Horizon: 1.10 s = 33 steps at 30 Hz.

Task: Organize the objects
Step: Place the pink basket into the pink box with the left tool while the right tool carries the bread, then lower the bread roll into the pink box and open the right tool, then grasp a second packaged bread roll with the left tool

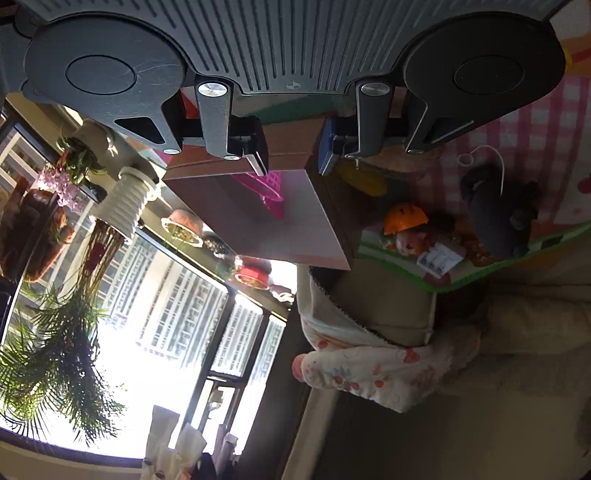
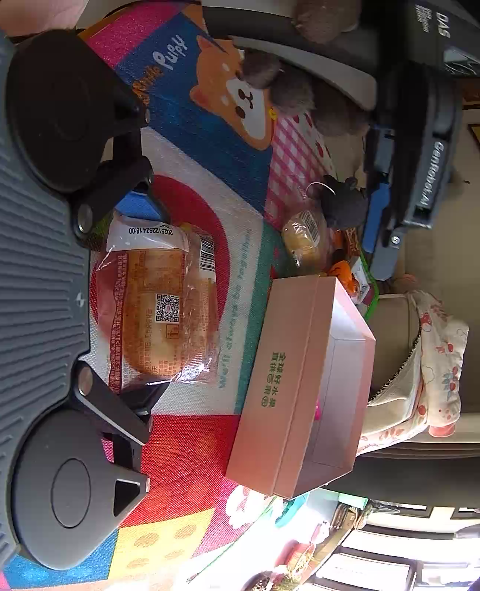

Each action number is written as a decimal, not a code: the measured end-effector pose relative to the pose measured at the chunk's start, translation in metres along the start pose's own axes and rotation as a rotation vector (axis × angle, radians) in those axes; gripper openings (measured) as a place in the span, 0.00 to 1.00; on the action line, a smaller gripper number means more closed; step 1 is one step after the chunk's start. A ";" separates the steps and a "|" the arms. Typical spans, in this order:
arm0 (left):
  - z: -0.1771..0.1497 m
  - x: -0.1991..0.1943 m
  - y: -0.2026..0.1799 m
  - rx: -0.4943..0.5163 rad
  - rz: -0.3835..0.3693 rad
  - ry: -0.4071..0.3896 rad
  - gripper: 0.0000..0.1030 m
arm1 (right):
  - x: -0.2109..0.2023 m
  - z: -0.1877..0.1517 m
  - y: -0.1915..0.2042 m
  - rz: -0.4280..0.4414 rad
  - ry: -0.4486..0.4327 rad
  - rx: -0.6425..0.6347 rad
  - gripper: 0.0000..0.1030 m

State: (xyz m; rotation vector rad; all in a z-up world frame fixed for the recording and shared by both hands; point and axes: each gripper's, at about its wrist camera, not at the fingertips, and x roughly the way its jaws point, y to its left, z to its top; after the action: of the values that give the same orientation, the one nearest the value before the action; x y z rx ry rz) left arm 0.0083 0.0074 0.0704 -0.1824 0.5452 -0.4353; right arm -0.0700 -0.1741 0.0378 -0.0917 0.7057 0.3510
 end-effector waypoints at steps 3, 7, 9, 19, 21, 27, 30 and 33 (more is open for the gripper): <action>-0.020 -0.013 0.013 0.005 0.032 0.024 0.32 | -0.022 0.025 -0.007 0.007 -0.081 0.006 0.81; -0.037 -0.016 0.027 -0.009 0.071 0.071 0.32 | -0.027 0.078 -0.028 -0.050 -0.183 0.035 0.82; -0.040 -0.016 0.032 -0.023 0.089 0.072 0.32 | -0.015 0.110 -0.040 -0.082 -0.221 0.061 0.82; -0.041 -0.024 0.055 -0.095 0.161 0.071 0.32 | 0.078 0.182 -0.072 -0.130 -0.139 0.147 0.94; -0.041 -0.018 0.065 -0.164 0.173 0.091 0.32 | 0.073 0.163 -0.069 -0.121 -0.138 0.140 0.98; -0.032 0.006 0.082 -0.467 0.035 0.121 0.32 | 0.039 0.092 -0.038 -0.172 -0.162 -0.009 1.00; -0.022 0.020 0.084 -0.535 0.039 0.097 0.32 | 0.029 0.061 -0.026 -0.198 -0.178 -0.064 1.00; -0.009 0.034 0.089 -0.586 0.092 0.078 0.32 | 0.030 0.039 -0.017 -0.204 -0.175 -0.080 1.00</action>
State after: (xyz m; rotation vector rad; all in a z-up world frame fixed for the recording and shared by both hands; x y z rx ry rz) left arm 0.0609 0.0711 0.0220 -0.7013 0.7460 -0.1835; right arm -0.0190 -0.1741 0.0471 -0.2045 0.5038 0.1884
